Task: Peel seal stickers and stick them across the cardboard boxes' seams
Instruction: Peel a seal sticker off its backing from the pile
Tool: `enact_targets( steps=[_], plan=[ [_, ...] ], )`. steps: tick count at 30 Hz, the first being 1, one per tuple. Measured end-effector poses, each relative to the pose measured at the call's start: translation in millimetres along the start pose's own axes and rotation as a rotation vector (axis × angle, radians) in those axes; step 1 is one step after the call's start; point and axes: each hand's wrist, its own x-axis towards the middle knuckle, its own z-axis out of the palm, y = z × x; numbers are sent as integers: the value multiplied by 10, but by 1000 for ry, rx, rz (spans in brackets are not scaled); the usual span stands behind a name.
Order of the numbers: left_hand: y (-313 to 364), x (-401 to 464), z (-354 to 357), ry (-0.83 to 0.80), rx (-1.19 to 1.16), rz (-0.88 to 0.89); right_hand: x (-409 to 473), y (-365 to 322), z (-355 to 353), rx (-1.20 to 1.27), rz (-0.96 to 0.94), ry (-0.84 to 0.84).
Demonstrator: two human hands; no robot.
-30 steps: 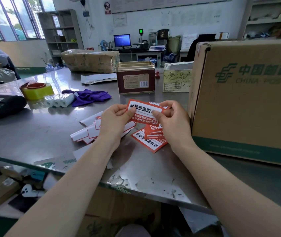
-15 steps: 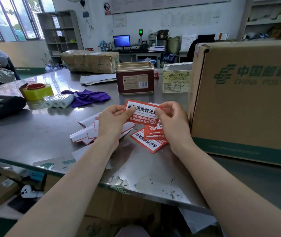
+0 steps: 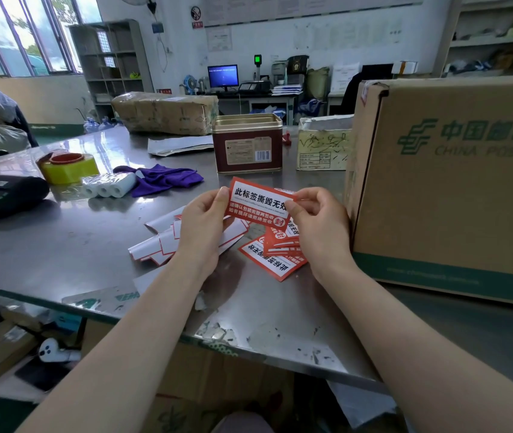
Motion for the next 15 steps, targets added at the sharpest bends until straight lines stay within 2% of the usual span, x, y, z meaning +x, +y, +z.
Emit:
enact_targets(
  steps=[4, 7, 10, 12, 15],
  plan=[
    [-5, 4, -15, -45, 57, -12, 8, 4, 5, -22, -11, 3],
    [-14, 22, -45, -58, 182, -4, 19, 3, 6, -9, -1, 6],
    [5, -20, -125, -139, 258, 6, 25, -4, 4, 0, -12, 23],
    [8, -71, -193, -181, 276, 0, 12, -7, 9, -60, -65, 29],
    [-16, -77, -279, -91, 240, 3, -26, -11, 40, -272, -237, 16]
  ],
)
